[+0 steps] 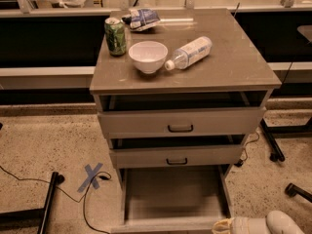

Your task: Close bottom drawer

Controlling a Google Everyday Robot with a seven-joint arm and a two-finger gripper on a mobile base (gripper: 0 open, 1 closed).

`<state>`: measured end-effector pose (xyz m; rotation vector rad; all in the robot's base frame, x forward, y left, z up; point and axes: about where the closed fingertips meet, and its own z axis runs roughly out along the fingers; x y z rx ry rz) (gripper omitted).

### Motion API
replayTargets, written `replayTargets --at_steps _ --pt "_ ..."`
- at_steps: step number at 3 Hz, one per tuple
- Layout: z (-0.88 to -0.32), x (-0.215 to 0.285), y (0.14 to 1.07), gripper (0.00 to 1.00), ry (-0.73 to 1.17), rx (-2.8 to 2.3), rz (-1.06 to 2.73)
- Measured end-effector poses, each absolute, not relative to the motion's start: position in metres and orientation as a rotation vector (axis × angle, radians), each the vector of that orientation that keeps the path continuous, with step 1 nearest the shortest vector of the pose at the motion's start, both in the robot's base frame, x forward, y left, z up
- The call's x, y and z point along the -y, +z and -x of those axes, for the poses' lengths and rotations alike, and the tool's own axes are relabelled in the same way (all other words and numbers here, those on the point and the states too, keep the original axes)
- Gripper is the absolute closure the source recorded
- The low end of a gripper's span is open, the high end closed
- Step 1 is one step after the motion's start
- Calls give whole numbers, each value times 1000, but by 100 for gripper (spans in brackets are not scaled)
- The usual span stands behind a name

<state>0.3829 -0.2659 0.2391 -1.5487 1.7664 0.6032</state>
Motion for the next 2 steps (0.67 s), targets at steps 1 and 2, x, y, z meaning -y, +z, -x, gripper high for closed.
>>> replayTargets --at_steps 1,2 --pt "-364 256 226 100 676 -1754 1576" --pt "-345 248 203 100 706 -1773 1550"
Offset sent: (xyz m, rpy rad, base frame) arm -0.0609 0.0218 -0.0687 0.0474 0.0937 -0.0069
